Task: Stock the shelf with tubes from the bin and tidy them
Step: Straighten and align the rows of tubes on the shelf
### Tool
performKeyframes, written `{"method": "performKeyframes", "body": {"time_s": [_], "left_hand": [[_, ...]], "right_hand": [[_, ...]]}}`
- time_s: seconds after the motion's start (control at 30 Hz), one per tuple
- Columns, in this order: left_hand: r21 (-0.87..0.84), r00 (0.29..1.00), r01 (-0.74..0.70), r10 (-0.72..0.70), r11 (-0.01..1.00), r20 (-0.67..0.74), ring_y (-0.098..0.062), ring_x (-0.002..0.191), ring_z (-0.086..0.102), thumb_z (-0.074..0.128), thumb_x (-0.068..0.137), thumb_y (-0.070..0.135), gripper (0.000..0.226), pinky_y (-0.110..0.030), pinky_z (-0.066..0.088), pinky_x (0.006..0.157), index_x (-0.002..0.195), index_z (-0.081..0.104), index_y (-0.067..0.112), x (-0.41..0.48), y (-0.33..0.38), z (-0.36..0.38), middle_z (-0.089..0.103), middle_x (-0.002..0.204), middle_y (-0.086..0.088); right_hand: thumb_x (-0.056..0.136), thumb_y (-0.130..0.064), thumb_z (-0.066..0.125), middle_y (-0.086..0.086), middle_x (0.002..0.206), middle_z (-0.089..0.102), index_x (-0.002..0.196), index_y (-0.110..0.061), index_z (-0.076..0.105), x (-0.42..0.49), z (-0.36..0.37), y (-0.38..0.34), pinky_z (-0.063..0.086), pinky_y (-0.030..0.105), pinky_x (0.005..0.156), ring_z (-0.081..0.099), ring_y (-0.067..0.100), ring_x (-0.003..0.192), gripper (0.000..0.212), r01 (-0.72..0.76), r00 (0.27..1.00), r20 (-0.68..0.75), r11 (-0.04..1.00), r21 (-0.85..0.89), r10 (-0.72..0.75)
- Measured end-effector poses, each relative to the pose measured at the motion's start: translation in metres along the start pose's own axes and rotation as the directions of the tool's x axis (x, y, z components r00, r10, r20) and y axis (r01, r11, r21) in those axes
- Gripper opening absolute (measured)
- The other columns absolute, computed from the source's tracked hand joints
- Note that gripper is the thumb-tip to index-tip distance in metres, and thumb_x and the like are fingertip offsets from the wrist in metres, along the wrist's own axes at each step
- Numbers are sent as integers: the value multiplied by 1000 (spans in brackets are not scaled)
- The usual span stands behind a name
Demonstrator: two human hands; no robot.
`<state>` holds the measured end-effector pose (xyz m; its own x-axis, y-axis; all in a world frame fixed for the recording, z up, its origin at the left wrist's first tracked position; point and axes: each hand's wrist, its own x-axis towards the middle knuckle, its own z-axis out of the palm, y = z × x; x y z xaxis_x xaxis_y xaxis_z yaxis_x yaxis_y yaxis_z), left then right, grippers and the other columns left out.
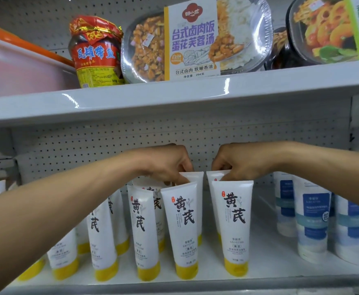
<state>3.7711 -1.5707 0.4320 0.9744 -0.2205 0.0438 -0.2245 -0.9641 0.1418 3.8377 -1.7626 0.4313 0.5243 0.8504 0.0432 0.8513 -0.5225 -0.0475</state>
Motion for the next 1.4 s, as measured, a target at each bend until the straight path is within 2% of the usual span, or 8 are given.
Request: {"method": "performKeyframes", "body": {"time_s": [0.2, 0.27, 0.77, 1.13, 1.2, 1.27, 1.33, 1.4], "left_hand": [[-38, 1000, 2, -3, 999, -21, -6, 81, 72, 73, 86, 27, 16, -29, 60, 80, 98, 77, 19, 4, -3, 3, 76, 89, 11], [-68, 1000, -5, 4, 998, -12, -9, 80, 73, 73, 86, 25, 15, -30, 61, 78, 98, 77, 17, 4, -3, 3, 77, 89, 8], [-120, 999, -21, 16, 993, -40, -7, 81, 72, 73, 86, 23, 16, -26, 60, 78, 99, 77, 15, 0, -3, 5, 77, 91, 8], [-49, 1000, 7, -8, 999, -30, -7, 88, 71, 73, 85, 29, 22, -32, 58, 87, 105, 74, 20, 0, -2, 3, 75, 96, 9], [-35, 997, 4, -6, 999, -75, -3, 92, 69, 71, 86, 33, 27, -28, 54, 91, 111, 70, 25, -4, -2, -3, 74, 101, 11], [-23, 975, -10, 4, 1000, -224, 5, 90, 64, 65, 89, 38, 24, -20, 50, 86, 110, 69, 27, -15, 2, -12, 71, 100, 16], [-9, 934, -31, 26, 999, -357, 8, 82, 62, 57, 90, 48, 25, -17, 46, 75, 96, 70, 28, -33, 14, -18, 69, 89, 18], [-24, 939, -15, 6, 1000, -343, 3, 76, 65, 48, 81, 65, 45, -17, 49, 71, 87, 71, 27, -54, 26, -18, 71, 82, 16]], "right_hand": [[88, -31, 68, -9, 82, 73, 87, -19, 74, -3, 2, 1, 55, 20, 65, 67, 1, 71, 13, 31, 999, -31, 997, 75, -29], [88, -27, 67, -11, 73, 70, 77, -23, 71, -3, 3, 2, 51, 17, 59, 62, -3, 62, 12, 48, 998, -44, 995, 88, -44], [88, -29, 67, -5, 87, 74, 90, -16, 74, -3, 3, -1, 58, 34, 74, 68, 9, 79, 15, 47, 998, -42, 996, 78, -44], [88, -35, 66, -10, 92, 74, 98, -21, 73, -2, 2, 1, 59, 32, 82, 69, 5, 83, 19, 9, 1000, -20, 995, 100, -8], [88, -38, 65, -15, 93, 72, 102, -28, 71, -6, -3, 2, 56, 24, 81, 67, -1, 86, 18, 19, 996, -91, 994, 112, -9], [86, -43, 63, -19, 90, 69, 99, -30, 70, -15, -9, 1, 51, 19, 76, 64, -3, 83, 19, 30, 968, -253, 992, 123, 2], [77, -53, 61, -15, 83, 70, 91, -29, 70, -28, -15, -2, 51, 23, 71, 64, -1, 76, 29, 69, 931, -364, 986, 154, -8], [68, -65, 59, -12, 82, 72, 88, -29, 71, -42, -18, -8, 54, 27, 69, 65, 5, 73, 43, 102, 943, -330, 978, 184, -37]]}}
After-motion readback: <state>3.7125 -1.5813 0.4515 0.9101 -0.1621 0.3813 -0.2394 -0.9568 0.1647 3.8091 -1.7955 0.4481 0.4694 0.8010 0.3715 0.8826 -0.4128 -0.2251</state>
